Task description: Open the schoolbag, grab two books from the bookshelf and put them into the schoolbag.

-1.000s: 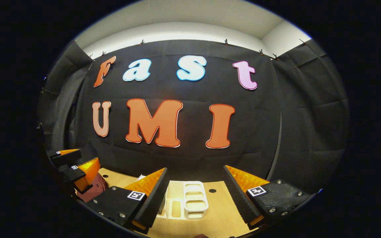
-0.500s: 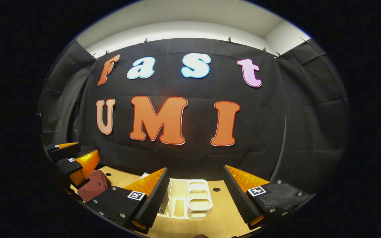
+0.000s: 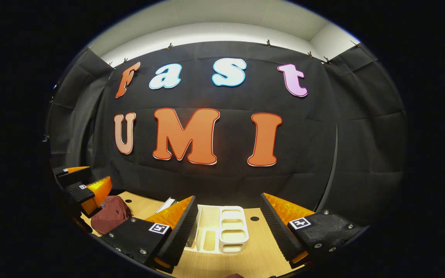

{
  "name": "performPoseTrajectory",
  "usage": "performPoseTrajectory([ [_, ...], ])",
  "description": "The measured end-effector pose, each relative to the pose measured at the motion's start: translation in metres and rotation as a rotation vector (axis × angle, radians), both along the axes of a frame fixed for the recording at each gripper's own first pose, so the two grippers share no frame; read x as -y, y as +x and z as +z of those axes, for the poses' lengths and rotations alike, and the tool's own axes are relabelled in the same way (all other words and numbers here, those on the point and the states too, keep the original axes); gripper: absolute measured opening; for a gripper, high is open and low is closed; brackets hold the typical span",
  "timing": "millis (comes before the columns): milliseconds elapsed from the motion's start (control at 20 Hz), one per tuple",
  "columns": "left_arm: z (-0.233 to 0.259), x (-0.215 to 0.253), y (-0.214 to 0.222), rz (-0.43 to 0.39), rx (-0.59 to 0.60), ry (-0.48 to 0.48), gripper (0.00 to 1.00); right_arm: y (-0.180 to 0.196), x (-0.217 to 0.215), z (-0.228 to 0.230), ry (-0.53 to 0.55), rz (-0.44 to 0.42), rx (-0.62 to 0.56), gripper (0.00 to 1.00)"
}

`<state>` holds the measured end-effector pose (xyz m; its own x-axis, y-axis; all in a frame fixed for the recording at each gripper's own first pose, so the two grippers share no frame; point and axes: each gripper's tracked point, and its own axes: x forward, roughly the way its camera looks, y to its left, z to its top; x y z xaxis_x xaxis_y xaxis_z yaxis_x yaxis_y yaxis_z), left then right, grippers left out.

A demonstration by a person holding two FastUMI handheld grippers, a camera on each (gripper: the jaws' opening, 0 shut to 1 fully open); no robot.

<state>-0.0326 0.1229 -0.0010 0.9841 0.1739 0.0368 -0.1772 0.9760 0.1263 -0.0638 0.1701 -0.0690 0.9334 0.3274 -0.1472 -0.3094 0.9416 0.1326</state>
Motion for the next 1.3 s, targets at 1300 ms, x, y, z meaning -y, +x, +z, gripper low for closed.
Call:
performPoseTrajectory([
  [1300,-0.315,-0.127,-0.049,0.114,-0.72,0.69,0.97,0.029,0.066,-0.053,-0.076,-0.12,-0.057,0.96],
])
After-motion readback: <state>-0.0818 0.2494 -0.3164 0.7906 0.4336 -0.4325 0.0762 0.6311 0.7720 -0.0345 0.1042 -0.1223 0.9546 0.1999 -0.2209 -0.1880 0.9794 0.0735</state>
